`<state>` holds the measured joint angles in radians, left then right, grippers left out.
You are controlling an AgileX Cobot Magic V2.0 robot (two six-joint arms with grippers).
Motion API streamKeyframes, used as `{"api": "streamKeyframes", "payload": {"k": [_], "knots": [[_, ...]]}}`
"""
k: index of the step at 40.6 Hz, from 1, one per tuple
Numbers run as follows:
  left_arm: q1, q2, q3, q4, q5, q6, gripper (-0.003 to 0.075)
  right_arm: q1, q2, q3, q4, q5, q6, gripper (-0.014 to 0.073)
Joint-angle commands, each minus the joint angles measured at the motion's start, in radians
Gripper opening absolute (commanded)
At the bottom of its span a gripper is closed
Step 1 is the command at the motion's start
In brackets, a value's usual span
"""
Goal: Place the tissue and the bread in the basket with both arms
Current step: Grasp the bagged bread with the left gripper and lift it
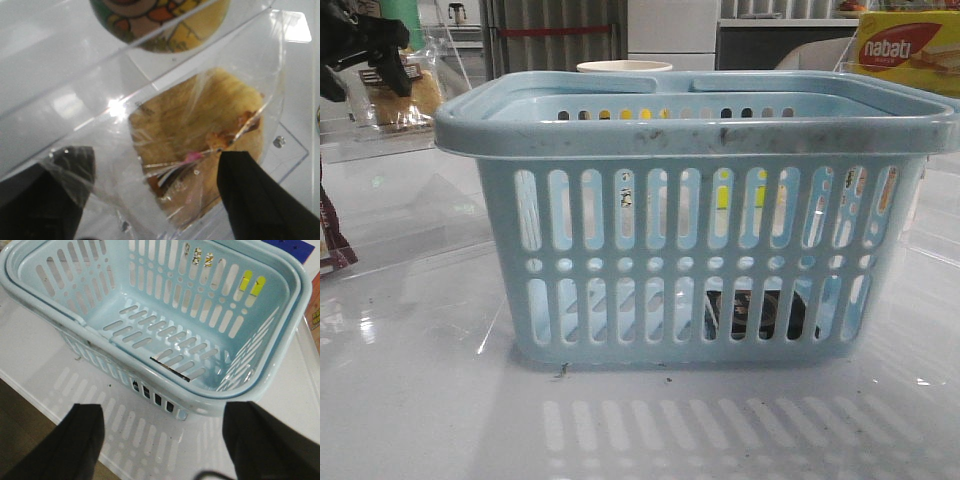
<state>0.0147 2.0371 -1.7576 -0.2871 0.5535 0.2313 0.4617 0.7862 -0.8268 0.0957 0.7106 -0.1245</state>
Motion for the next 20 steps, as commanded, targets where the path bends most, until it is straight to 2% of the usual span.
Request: {"api": "streamKeyframes", "payload": {"k": [1, 20], "knots": [[0.003, -0.059, -0.037, -0.023, -0.072, 0.008, 0.0552, 0.0, -0.008, -0.03, -0.005, -0.066, -0.013, 0.0591], [-0.001, -0.059, -0.037, -0.023, -0.017, 0.032, 0.027, 0.0, -0.008, -0.03, -0.005, -0.066, -0.013, 0.0591]]}}
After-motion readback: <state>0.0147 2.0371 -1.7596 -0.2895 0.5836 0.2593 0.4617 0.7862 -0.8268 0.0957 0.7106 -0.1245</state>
